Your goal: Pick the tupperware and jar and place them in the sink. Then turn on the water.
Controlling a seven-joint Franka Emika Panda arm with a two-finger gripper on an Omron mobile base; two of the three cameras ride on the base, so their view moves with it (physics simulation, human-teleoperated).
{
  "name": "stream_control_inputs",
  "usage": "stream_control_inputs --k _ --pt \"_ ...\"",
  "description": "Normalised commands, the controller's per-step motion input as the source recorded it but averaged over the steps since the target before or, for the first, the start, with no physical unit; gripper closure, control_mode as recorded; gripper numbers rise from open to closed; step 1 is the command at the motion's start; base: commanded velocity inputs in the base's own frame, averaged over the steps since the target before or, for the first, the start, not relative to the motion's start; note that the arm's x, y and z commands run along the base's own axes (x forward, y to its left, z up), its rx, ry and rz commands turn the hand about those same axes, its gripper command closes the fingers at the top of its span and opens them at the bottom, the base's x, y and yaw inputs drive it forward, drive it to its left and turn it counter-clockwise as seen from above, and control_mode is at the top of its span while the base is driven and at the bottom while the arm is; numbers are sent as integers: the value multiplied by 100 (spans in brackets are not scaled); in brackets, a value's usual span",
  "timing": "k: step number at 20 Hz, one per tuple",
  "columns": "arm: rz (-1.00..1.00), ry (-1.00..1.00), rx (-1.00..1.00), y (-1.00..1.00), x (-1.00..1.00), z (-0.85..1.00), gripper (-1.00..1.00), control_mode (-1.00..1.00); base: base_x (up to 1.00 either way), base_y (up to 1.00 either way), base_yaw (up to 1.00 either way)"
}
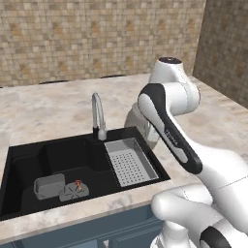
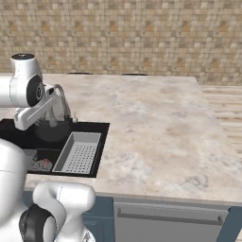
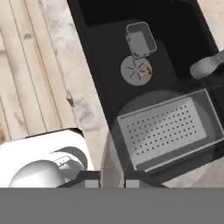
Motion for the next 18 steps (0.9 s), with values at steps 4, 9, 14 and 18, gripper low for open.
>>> stream_control_inputs --k 4,9,14,18 --pt "51 0 0 100 -36 0 100 -100 0 0 0" --pt "50 0 -1 100 -27 -1 100 -100 0 0 0" --pt "41 0 0 87 3 -13 100 -100 0 0 0" --pt "25 2 -3 73 36 -33 100 -100 0 0 0"
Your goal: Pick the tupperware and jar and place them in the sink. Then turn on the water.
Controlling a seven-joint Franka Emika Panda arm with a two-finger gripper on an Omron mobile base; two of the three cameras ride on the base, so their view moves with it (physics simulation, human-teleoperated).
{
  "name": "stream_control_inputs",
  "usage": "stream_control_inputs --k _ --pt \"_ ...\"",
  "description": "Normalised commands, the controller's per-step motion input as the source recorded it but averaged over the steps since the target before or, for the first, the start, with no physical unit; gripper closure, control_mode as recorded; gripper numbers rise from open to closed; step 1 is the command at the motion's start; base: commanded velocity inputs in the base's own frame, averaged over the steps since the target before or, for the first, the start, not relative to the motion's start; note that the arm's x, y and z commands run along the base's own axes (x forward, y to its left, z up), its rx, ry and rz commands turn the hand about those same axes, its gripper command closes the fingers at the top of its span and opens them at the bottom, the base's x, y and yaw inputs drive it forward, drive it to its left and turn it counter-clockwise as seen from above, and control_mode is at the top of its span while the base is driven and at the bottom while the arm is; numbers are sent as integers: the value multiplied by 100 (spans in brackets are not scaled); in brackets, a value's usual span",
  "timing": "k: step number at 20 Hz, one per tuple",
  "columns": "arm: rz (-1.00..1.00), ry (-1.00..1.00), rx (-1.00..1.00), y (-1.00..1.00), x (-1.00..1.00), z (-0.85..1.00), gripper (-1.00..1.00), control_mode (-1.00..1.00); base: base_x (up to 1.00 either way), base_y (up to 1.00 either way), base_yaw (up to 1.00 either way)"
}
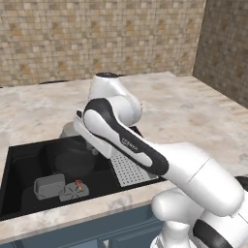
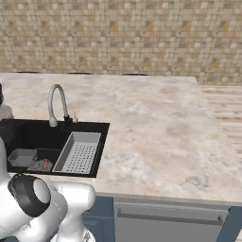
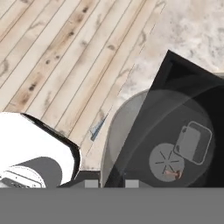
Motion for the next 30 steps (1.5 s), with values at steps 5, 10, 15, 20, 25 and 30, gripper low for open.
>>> stream_control_inputs --k 5,10,15,20,25,30 --pt "6 7 -13 63 36 -52 100 -100 0 0 0" --pt "0 4 -15 7 9 -38 100 -100 0 0 0" --pt "0 1 -3 10 32 -25 100 -100 0 0 0" --pt "0 1 0 24 38 -46 100 -100 0 0 0" --pt "0 0 0 21 31 -42 100 -100 0 0 0" --pt "0 0 0 20 30 -33 100 -100 0 0 0"
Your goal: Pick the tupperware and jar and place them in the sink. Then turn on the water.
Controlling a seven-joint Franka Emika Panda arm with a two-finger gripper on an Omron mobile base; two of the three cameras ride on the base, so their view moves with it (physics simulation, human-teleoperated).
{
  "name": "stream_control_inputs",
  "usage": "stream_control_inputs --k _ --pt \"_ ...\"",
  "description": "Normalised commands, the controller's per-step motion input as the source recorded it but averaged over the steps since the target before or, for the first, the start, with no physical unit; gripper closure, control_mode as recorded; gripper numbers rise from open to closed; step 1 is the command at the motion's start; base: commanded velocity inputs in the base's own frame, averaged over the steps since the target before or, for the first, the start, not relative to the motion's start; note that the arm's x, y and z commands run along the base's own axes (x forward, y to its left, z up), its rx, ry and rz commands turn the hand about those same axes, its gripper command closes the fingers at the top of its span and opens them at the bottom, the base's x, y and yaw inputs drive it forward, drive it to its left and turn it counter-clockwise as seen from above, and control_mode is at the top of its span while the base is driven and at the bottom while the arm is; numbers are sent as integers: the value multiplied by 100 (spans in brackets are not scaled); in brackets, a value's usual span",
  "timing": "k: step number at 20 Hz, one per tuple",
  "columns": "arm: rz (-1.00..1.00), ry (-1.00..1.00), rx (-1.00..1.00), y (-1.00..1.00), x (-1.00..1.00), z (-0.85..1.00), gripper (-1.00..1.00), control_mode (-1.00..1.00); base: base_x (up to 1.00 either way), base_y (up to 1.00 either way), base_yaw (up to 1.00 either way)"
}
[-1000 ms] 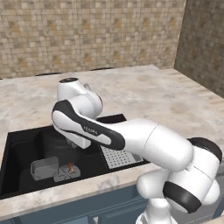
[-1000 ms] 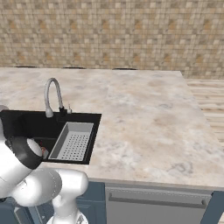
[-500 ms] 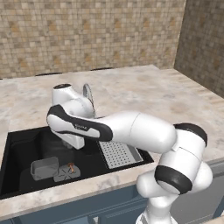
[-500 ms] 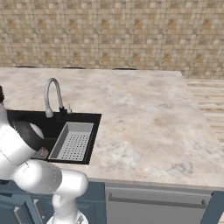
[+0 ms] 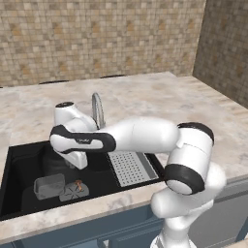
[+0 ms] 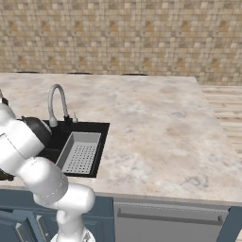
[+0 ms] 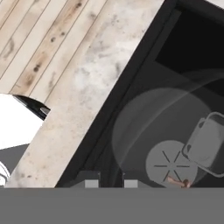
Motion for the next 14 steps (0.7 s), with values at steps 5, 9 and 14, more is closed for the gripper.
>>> stream_control_inputs --k 5,9,14 --pt "-2 0 0 26 31 -36 100 -100 0 0 0" --pt "-4 0 -2 26 28 -42 100 -100 0 0 0" --pt "-7 0 -3 23 24 -37 100 -100 0 0 0"
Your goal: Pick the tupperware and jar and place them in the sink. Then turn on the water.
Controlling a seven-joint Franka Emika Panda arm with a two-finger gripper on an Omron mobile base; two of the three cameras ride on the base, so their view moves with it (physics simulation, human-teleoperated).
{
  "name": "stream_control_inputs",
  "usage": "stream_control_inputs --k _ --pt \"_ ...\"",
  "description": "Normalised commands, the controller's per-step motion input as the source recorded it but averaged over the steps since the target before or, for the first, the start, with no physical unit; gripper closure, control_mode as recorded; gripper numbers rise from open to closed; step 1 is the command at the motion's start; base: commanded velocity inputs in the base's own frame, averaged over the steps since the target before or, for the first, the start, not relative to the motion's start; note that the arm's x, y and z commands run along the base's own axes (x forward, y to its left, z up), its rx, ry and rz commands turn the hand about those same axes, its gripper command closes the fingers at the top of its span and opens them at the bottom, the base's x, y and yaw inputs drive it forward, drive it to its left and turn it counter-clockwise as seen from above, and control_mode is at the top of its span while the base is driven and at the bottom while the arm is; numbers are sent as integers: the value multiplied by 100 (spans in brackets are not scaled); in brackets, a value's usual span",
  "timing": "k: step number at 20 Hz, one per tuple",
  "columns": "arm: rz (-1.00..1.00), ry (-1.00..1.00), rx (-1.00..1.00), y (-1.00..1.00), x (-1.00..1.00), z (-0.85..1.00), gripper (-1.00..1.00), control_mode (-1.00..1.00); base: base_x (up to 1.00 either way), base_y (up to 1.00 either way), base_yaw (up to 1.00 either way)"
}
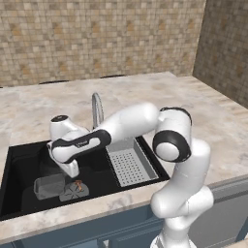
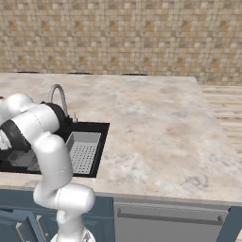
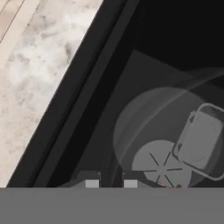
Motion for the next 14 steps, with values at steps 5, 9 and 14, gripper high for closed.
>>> stream_control_inputs --k 5,9,14 --pt "-11 0 -4 12 13 -26 100 -100 0 0 0" --pt "-11 0 -4 12 11 -26 100 -100 0 0 0" --pt "-6 0 -1 12 13 -22 100 -100 0 0 0"
